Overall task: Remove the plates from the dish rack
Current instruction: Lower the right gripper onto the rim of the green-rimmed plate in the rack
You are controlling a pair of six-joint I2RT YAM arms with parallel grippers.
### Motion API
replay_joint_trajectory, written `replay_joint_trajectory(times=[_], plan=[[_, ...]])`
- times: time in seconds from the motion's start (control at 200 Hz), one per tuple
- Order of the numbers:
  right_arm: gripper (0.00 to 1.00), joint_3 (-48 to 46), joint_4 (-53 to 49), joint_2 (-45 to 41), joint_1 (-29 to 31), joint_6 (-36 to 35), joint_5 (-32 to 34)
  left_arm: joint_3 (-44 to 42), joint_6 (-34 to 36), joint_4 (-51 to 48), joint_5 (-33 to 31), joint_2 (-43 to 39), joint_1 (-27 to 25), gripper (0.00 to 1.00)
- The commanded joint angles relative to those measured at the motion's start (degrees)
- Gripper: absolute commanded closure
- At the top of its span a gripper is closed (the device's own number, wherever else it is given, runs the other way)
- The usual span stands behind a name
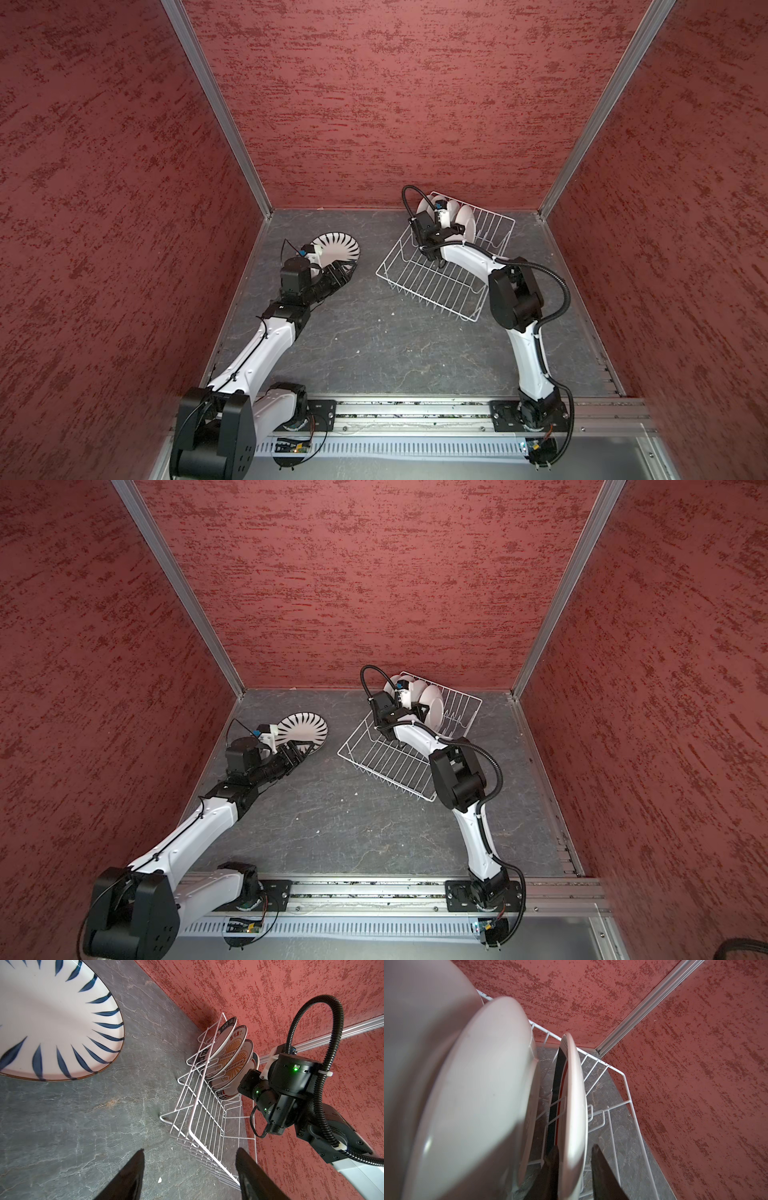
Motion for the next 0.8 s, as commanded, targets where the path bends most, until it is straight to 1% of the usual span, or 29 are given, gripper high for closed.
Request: replay_joint_trajectory(times=[0.0, 0.135, 0.401, 0.521, 0.631, 0.697, 0.792], plan=[[0.74, -1.13, 1.94, 0.69, -0.31, -1.15, 2.34, 1.90, 1.26, 0.20, -0.86, 0.39, -0.29, 0.31], [0.80, -1.58, 2.24, 0.67, -0.31, -1.21, 2.57, 2.11, 1.53, 0.03, -0.70, 0.53, -0.27, 0.31], [0.87, -1.50, 2.38, 0.58, -0.27, -1.84, 3.08, 2.08, 1.65, -0.28, -0.68, 0.01, -0.11, 0.31], [0.92, -1.48, 2.73, 0.58, -0.31, -1.94, 3.57, 1.94, 1.59, -0.32, -0.68, -0.12, -0.13, 0.31], [0.96, -1.36, 2.55, 0.58, -0.27, -1.80, 4.20, 1.91, 1.55, -0.41, -0.69, -0.37, -0.18, 0.31], [1.00, -1.15, 2.28, 0.58, -0.23, -1.46, 4.57, 1.86, 1.55, -0.35, -0.70, -0.43, -0.16, 0.31], [1.00, -0.88, 1.18, 0.49, -0.14, -0.47, 4.30, 1.91, 1.59, -0.40, -0.60, -0.45, -0.15, 0.31]])
